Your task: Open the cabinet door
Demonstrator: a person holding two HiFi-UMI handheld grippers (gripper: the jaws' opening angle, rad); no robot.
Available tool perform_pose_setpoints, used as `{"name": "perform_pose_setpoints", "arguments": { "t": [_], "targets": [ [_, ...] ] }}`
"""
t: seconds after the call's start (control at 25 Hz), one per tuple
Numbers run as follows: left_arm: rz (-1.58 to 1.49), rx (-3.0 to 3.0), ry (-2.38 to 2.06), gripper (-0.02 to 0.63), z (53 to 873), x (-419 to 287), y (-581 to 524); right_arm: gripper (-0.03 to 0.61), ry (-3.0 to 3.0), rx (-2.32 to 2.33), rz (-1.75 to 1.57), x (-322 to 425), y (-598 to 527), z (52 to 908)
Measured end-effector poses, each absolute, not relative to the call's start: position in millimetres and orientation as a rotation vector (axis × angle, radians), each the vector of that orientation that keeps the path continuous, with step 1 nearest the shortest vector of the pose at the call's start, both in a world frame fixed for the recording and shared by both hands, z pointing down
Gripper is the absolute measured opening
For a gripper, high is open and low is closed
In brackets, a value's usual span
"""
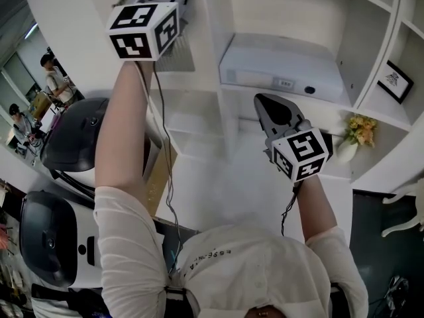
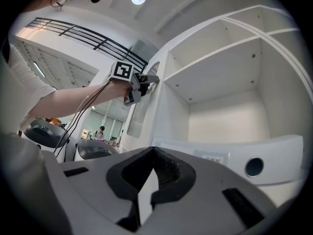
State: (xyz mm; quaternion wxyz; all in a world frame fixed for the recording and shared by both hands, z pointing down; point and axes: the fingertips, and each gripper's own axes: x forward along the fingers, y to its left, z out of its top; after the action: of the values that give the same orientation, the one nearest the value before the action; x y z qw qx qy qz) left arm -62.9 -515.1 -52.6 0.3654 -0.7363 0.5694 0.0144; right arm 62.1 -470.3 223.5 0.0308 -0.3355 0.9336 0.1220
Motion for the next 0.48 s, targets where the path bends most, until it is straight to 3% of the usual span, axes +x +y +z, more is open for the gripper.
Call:
{"name": "perform_pose_setpoints", "arguments": {
  "t": [0.48],
  "targets": [
    [0.078,-2.103,1.312,0.086,-49.7,-66.9,-487.1,0.011,2.917,-1.018,0.387,50.6,-445.8,234.8]
  ]
}}
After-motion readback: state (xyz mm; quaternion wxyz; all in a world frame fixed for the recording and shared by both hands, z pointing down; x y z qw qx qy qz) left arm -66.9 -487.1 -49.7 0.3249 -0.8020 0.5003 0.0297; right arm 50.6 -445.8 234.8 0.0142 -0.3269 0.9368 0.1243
